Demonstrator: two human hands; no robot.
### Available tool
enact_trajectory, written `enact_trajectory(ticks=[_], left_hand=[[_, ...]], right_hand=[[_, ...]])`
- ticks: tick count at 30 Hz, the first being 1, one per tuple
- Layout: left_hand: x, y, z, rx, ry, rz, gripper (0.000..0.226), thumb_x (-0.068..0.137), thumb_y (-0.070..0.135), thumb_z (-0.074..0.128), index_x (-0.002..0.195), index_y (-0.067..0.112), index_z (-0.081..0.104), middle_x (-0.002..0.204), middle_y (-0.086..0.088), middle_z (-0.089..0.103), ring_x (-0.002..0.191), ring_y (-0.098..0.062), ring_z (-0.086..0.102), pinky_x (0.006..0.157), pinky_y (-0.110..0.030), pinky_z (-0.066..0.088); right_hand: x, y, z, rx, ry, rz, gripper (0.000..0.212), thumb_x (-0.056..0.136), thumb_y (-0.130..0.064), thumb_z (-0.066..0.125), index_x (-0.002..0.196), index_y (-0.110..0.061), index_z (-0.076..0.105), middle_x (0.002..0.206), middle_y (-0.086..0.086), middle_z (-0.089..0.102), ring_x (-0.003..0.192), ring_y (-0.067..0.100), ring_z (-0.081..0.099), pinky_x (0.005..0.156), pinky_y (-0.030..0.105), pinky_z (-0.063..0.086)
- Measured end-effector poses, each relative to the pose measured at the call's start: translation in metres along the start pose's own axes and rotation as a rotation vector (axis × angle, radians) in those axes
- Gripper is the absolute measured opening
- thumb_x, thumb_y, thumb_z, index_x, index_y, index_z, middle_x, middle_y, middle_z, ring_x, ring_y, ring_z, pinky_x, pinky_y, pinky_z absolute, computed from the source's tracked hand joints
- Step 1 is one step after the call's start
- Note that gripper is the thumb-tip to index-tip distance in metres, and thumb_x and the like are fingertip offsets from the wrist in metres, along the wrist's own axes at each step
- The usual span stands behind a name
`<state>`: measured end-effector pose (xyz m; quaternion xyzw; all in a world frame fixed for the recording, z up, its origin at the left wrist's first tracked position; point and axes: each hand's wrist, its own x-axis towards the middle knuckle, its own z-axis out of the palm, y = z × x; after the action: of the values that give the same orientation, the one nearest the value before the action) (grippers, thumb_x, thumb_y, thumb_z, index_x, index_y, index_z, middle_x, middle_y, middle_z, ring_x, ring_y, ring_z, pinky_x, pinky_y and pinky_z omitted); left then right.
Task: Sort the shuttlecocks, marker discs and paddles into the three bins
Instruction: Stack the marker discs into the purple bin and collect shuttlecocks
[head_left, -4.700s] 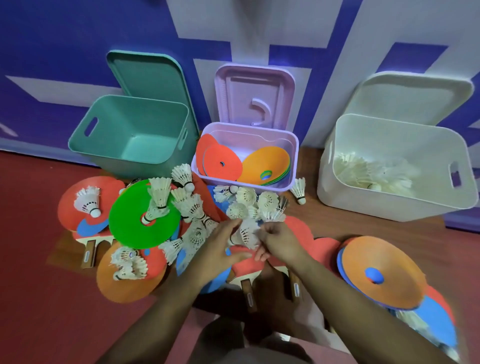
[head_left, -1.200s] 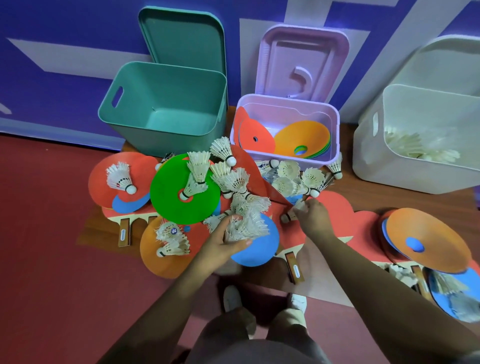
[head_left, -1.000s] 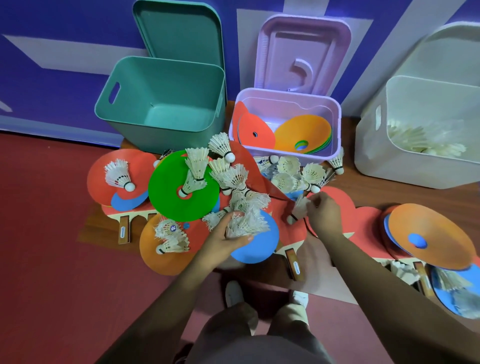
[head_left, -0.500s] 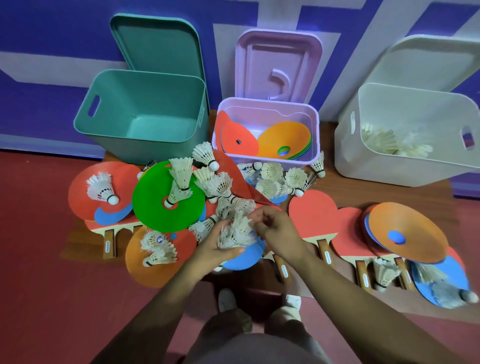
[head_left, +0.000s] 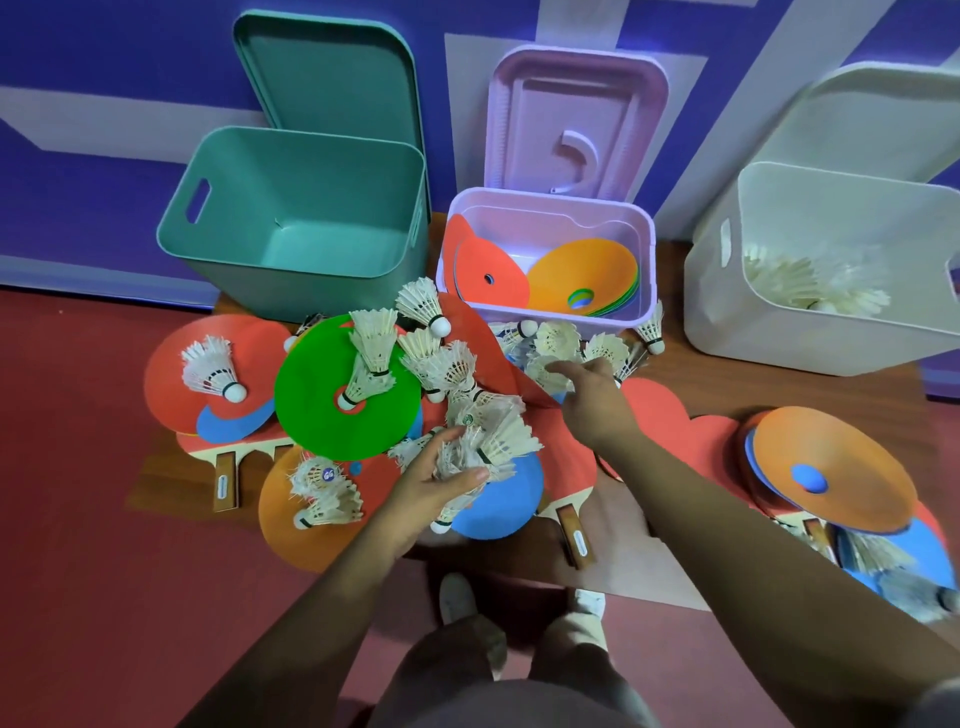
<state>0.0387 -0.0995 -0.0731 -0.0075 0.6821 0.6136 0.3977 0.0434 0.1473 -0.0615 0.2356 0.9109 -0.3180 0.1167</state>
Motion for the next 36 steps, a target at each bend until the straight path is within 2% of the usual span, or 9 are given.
enact_trajectory(ticks=[3, 6, 11, 14, 16, 18, 22, 29, 36], left_hand=[[0.000, -0.001, 0.001, -0.011, 0.007, -0.011, 0.052, 0.084, 0.018, 0.073, 0.120, 0.046, 0.049, 0.138, 0.019, 0.041, 0.105, -0.009, 0.066, 0.091, -0.022, 0.051], [0.001, -0.004, 0.001, -0.006, -0.005, -0.010, 0.053, 0.084, 0.018, 0.074, 0.122, 0.045, 0.049, 0.144, 0.012, 0.041, 0.111, -0.013, 0.065, 0.102, -0.032, 0.048], [-0.002, -0.001, 0.004, 0.000, -0.038, 0.002, 0.052, 0.075, 0.031, 0.081, 0.117, 0.048, 0.055, 0.139, 0.017, 0.045, 0.112, -0.015, 0.064, 0.096, -0.031, 0.052], [0.000, 0.003, 0.008, -0.005, -0.063, -0.013, 0.054, 0.068, 0.040, 0.082, 0.114, 0.052, 0.056, 0.137, 0.019, 0.045, 0.119, -0.001, 0.055, 0.098, -0.028, 0.049], [0.000, 0.009, 0.013, -0.011, -0.069, -0.017, 0.051, 0.079, 0.028, 0.079, 0.119, 0.046, 0.053, 0.133, 0.018, 0.045, 0.109, 0.017, 0.050, 0.087, -0.014, 0.047], [0.001, 0.011, 0.019, -0.009, -0.075, -0.022, 0.052, 0.080, 0.022, 0.078, 0.119, 0.044, 0.052, 0.131, 0.017, 0.046, 0.110, 0.012, 0.053, 0.086, -0.015, 0.049], [0.004, 0.016, 0.030, 0.053, -0.096, -0.015, 0.049, 0.077, 0.027, 0.080, 0.110, 0.054, 0.056, 0.131, 0.015, 0.051, 0.119, -0.007, 0.055, 0.103, -0.038, 0.048], [0.009, 0.034, 0.051, 0.147, -0.114, 0.044, 0.052, 0.078, 0.037, 0.079, 0.120, 0.053, 0.052, 0.135, 0.020, 0.042, 0.127, -0.002, 0.036, 0.108, -0.033, 0.036], [0.024, 0.076, 0.103, 0.097, -0.078, 0.089, 0.061, 0.062, 0.050, 0.084, 0.115, 0.054, 0.054, 0.132, 0.014, 0.054, 0.119, -0.004, 0.054, 0.104, -0.033, 0.045]], right_hand=[[0.017, 0.010, 0.009, -0.125, -0.119, 0.045, 0.052, 0.086, 0.003, 0.047, 0.135, -0.014, 0.055, 0.135, 0.016, 0.044, 0.116, 0.036, 0.056, 0.096, 0.040, 0.048], [0.018, 0.017, 0.011, -0.081, -0.048, 0.029, 0.045, 0.085, 0.000, 0.054, 0.130, -0.004, 0.058, 0.134, 0.016, 0.052, 0.119, 0.033, 0.055, 0.097, 0.035, 0.046], [-0.010, 0.015, -0.008, 0.227, 0.215, 0.015, 0.034, 0.086, -0.003, 0.054, 0.117, -0.004, 0.064, 0.113, 0.013, 0.064, 0.076, 0.015, 0.057, 0.071, 0.022, 0.038], [-0.035, 0.008, -0.023, 0.504, 0.339, 0.050, 0.023, 0.090, -0.009, 0.057, 0.110, -0.006, 0.066, 0.098, 0.006, 0.063, 0.069, 0.006, 0.054, 0.062, 0.012, 0.040], [-0.052, 0.005, -0.026, 0.692, 0.278, 0.059, 0.017, 0.090, -0.017, 0.064, 0.101, -0.004, 0.066, 0.078, 0.009, 0.060, 0.063, 0.011, 0.052, 0.059, 0.015, 0.043], [-0.067, 0.006, -0.024, 0.786, 0.171, 0.089, 0.019, 0.088, -0.019, 0.069, 0.092, -0.002, 0.066, 0.067, 0.009, 0.057, 0.059, 0.013, 0.053, 0.057, 0.021, 0.045], [-0.088, 0.010, -0.020, 0.846, 0.142, 0.118, 0.019, 0.089, -0.016, 0.069, 0.078, -0.002, 0.064, 0.058, 0.010, 0.051, 0.049, 0.015, 0.046, 0.050, 0.024, 0.039], [-0.100, 0.022, -0.057, 0.763, 0.250, -0.001, 0.016, 0.092, -0.019, 0.065, 0.082, -0.006, 0.064, 0.060, 0.008, 0.049, 0.055, 0.017, 0.045, 0.055, 0.028, 0.039], [-0.081, 0.052, -0.118, 0.725, 0.167, -0.131, 0.016, 0.093, -0.014, 0.063, 0.083, -0.002, 0.065, 0.064, 0.011, 0.054, 0.056, 0.014, 0.051, 0.057, 0.026, 0.044]])
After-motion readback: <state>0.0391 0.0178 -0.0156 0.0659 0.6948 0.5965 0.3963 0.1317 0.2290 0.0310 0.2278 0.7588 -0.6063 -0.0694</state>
